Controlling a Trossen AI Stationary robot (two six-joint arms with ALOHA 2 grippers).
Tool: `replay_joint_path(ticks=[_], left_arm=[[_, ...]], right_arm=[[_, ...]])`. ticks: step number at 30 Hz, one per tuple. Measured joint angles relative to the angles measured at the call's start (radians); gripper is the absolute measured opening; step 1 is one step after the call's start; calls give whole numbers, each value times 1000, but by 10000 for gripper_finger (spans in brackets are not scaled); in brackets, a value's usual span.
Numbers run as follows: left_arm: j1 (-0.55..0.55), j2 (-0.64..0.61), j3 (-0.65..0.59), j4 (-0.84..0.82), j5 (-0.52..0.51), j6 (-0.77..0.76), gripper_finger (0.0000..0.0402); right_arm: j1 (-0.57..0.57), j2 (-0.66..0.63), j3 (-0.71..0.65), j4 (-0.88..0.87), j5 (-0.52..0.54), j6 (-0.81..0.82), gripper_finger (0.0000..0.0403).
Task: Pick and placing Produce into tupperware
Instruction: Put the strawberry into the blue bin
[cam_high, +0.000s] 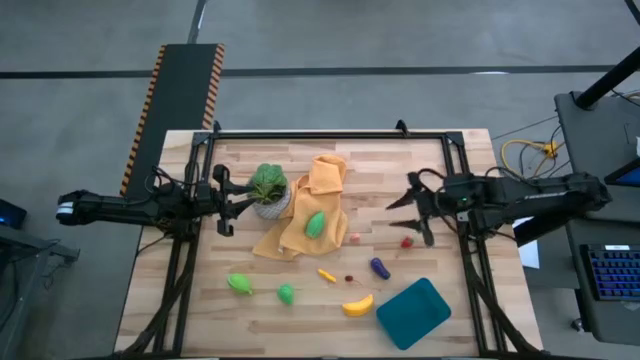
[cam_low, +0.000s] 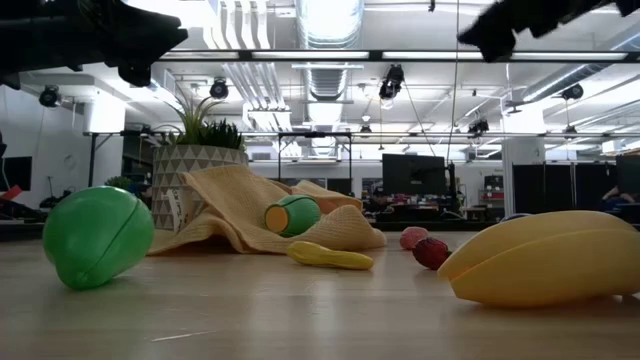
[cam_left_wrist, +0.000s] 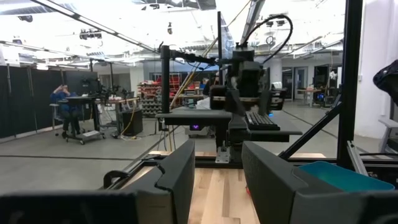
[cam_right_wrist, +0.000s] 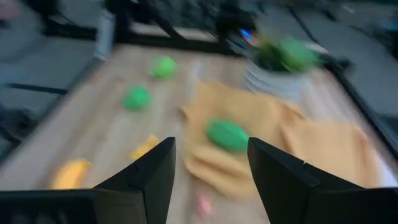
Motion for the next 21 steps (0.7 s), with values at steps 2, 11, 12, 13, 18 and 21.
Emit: replay_joint_path(ticks=[2, 11, 12, 13, 18, 21], left_arm=[[0, 3, 0, 0, 0, 0, 121], [0, 9, -1, 0, 0, 0, 121], [0, 9, -1, 0, 0, 0, 121], [0, 9, -1, 0, 0, 0, 121], [0, 9, -1, 0, 0, 0, 121], [0, 9, -1, 0, 0, 0, 121]], right_arm=[[-1, -59, 4, -114, 58, 29, 194], [31, -256, -14, -276, 72, 230, 194], [38, -255, -14, -275, 71, 230, 194], [45, -250, -14, -280, 70, 233, 194], [64, -219, 2, -282, 53, 250, 194], [64, -234, 11, -204, 11, 239, 194]])
